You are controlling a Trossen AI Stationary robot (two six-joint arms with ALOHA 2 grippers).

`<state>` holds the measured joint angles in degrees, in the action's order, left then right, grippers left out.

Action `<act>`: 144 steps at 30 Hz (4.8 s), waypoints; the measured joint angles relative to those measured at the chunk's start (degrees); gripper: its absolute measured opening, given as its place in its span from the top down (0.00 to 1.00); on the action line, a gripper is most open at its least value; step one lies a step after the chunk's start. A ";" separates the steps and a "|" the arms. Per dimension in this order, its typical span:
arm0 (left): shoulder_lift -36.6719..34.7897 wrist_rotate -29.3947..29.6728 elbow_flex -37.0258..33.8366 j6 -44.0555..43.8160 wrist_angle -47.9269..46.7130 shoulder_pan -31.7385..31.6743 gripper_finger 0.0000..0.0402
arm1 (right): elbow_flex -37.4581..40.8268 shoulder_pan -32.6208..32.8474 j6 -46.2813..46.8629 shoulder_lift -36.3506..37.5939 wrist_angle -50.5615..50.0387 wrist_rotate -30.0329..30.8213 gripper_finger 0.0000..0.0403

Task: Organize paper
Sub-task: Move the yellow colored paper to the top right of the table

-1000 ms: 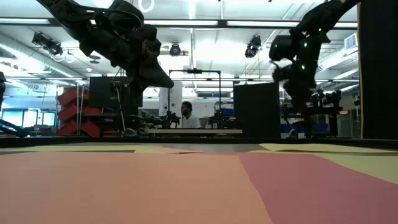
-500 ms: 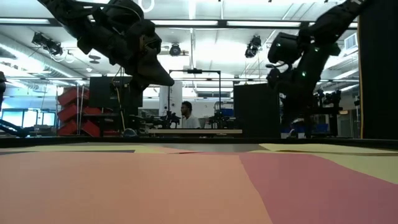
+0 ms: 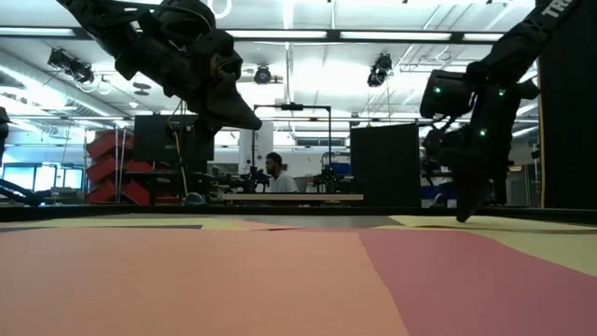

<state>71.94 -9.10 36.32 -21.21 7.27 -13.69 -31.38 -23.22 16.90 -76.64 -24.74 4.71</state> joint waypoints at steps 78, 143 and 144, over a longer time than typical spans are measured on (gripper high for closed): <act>5.50 2.43 0.00 1.45 0.61 -0.02 1.00 | -1.66 -3.90 -23.07 -0.11 -5.79 4.64 1.00; -26.18 14.12 4.48 10.55 -20.06 0.31 1.00 | 6.64 -5.84 10.46 25.46 -3.14 13.10 1.00; -26.12 14.12 4.48 10.53 -20.07 0.31 1.00 | 6.64 -6.64 10.47 23.50 -2.84 13.11 1.00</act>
<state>45.82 5.02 40.80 -10.68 -12.80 -13.39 -24.73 -29.87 27.36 -53.14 -27.57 17.82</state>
